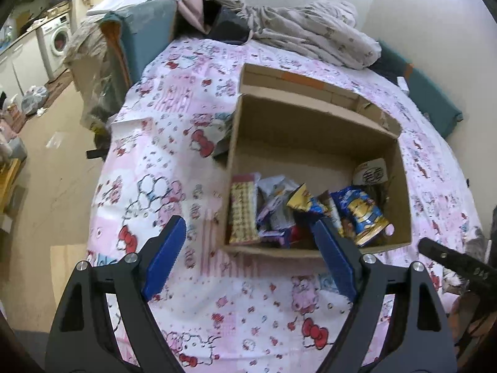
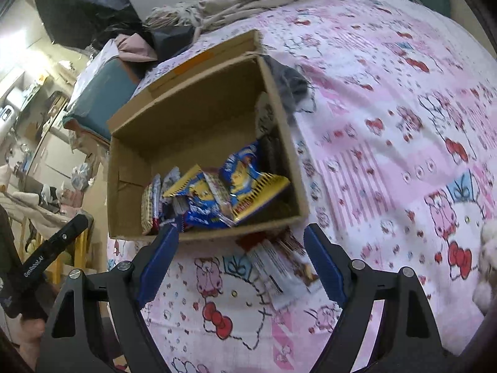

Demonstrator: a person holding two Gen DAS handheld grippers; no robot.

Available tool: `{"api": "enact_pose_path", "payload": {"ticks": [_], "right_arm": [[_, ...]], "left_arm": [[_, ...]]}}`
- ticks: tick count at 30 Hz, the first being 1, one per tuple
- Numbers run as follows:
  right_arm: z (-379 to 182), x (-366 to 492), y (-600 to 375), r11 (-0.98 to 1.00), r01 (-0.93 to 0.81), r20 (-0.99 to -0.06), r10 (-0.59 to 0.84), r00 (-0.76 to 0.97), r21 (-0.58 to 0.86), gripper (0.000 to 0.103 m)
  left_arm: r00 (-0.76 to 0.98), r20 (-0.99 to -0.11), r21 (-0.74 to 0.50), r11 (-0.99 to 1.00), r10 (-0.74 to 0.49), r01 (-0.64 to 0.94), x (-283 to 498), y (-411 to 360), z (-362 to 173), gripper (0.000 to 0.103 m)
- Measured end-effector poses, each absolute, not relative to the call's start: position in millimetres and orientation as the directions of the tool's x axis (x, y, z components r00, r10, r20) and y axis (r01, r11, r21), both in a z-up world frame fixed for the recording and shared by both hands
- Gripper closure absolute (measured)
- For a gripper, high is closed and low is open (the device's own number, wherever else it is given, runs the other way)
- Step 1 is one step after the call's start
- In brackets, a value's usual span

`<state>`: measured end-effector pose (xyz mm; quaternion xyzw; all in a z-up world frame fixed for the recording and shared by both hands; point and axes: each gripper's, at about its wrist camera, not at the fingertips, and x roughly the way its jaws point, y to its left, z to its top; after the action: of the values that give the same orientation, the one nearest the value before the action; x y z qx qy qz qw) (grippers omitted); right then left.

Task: Organize snacks
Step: 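Move both grippers back to the pile and grasp a brown chocolate bar with the right, then grasp a red-topped white bar with the left gripper while the right holds the chocolate bar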

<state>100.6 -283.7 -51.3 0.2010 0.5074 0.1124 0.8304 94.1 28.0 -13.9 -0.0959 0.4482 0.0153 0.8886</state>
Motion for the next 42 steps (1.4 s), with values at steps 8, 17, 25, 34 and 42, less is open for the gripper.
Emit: {"api": "enact_pose_path", "payload": {"ticks": [8, 17, 25, 34, 42], "right_arm": [[-86, 100, -309, 0.886, 0.151, -0.863, 0.369, 0.346, 0.439, 0.018], [-133, 125, -263, 0.988, 0.011, -0.969, 0.147, 0.199, 0.153, 0.061], [-155, 133, -230, 0.987, -0.114, -0.980, 0.129, 0.153, 0.112, 0.086], [-140, 98, -186, 0.908, -0.200, -0.911, 0.395, 0.115, 0.368, 0.087], [-121, 103, -228, 0.903, -0.061, -0.881, 0.429, 0.198, 0.426, 0.087]], "left_arm": [[0.549, -0.831, -0.201, 0.969, -0.090, -0.146, 82, 33, -30, 0.020], [0.484, -0.865, -0.215, 0.968, -0.130, -0.126, 81, 28, -43, 0.021], [0.460, -0.882, -0.174, 0.977, -0.100, -0.122, 82, 28, -47, 0.020], [0.410, -0.908, -0.151, 0.979, -0.082, -0.138, 82, 27, -66, 0.021], [0.325, -0.935, -0.195, 0.970, -0.139, -0.147, 80, 19, -94, 0.024]]}}
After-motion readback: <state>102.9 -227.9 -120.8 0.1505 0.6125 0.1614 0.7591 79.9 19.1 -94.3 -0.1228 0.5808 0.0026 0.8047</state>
